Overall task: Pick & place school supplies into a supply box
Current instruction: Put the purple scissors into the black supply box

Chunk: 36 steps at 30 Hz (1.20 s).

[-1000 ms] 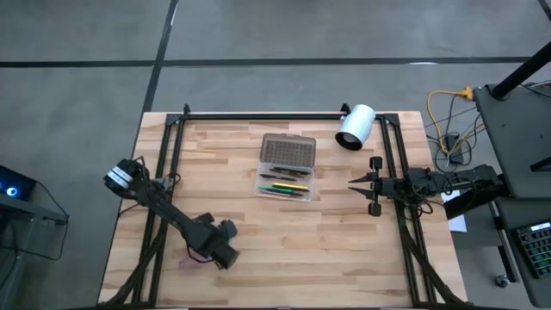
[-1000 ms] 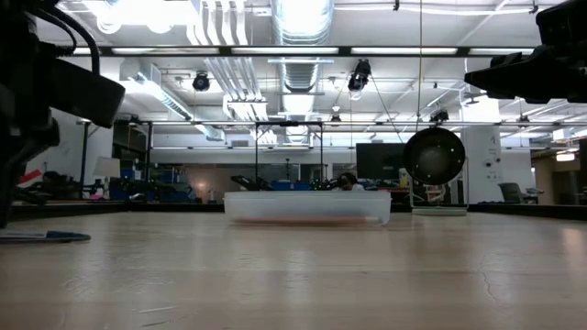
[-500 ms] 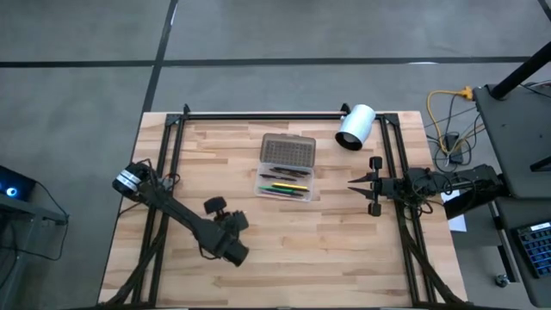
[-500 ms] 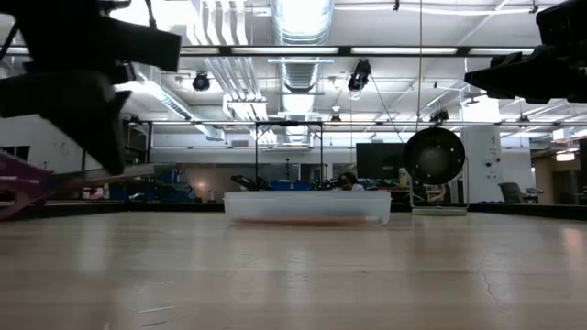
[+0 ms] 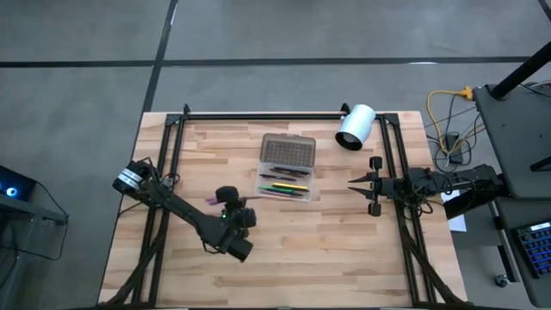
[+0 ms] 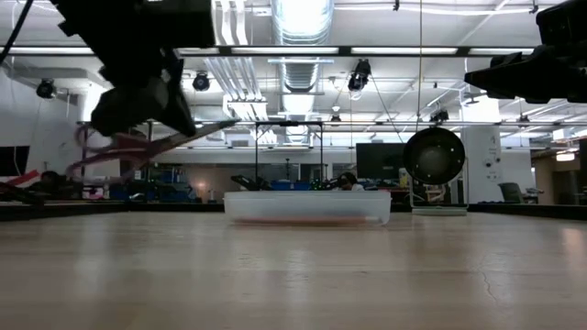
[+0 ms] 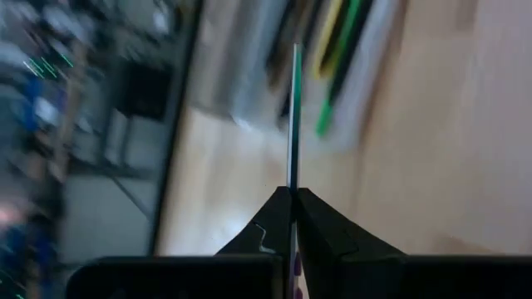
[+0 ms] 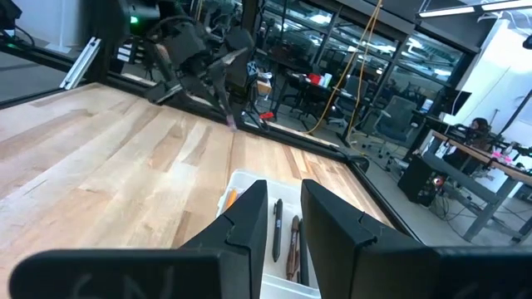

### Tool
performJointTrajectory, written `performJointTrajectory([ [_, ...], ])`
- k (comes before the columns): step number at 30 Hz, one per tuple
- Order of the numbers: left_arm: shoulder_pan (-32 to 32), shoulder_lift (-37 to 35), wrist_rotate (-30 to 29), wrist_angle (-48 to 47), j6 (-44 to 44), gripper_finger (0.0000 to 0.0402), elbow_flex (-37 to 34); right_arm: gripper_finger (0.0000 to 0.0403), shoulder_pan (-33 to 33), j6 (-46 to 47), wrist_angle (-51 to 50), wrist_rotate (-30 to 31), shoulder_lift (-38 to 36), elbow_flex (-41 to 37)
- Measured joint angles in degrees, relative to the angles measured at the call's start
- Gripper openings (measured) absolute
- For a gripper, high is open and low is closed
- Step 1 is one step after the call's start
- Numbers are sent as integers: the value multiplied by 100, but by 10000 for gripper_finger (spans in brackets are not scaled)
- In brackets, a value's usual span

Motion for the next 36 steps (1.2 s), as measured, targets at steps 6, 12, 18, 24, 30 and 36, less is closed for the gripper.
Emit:
performJointTrajectory([
  [6, 144, -4, -705, 1311, 2180, 1, -110, 68, 0, 0, 0, 0, 0, 0],
  [12, 532, -4, -962, 3563, 4482, 0, -442, 68, -2, 0, 0, 0, 0, -2],
  [18, 880, 57, -993, 4973, 6145, 0, -655, 68, 0, 0, 0, 0, 0, -2],
  [24, 1166, 306, -1012, 5995, 7267, 0, -664, 68, 0, 0, 0, -2, 0, -2],
  [30, 1328, 530, -999, 7070, 8188, 0, -664, 68, -2, 0, 0, 0, 0, 0],
  [36, 1429, 732, -968, 7336, 8449, 0, -581, 68, -2, 0, 0, 0, 0, 0],
])
